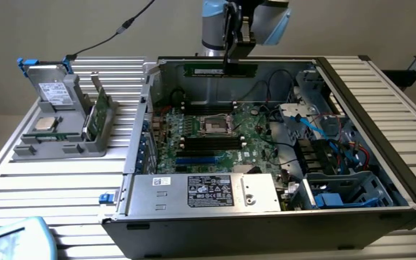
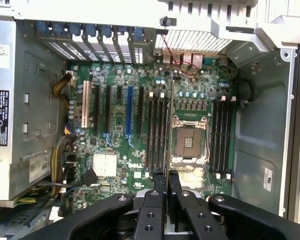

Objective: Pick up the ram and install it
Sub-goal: 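Insert the ram into the slot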

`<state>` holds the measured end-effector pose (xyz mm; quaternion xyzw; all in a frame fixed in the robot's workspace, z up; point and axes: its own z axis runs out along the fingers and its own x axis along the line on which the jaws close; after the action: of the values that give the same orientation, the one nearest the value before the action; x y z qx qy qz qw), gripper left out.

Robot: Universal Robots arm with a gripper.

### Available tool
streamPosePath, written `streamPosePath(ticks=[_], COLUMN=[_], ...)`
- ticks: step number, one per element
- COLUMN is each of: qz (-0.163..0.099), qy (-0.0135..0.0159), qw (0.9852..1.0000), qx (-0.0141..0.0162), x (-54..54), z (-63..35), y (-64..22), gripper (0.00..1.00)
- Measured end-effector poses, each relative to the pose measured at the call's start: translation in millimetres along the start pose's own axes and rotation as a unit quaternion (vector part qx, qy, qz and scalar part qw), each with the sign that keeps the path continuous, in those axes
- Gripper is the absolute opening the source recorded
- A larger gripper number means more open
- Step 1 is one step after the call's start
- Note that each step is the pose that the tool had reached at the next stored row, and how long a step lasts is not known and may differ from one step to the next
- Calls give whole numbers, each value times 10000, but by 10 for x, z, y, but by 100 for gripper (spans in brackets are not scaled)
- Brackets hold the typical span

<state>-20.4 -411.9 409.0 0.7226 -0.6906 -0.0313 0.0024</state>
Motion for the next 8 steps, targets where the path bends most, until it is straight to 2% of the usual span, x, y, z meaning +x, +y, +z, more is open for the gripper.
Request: streamPosePath(ticks=[2,5,6,8], qz=[0,9,10,10], qy=[3,19,19,20], qw=[10000,10000,10000,10000], qx=[20,78,88,89], x=[0,0,0,-1], z=[26,56,74,109], y=[8,26,36,59], gripper=[14,14,14,14])
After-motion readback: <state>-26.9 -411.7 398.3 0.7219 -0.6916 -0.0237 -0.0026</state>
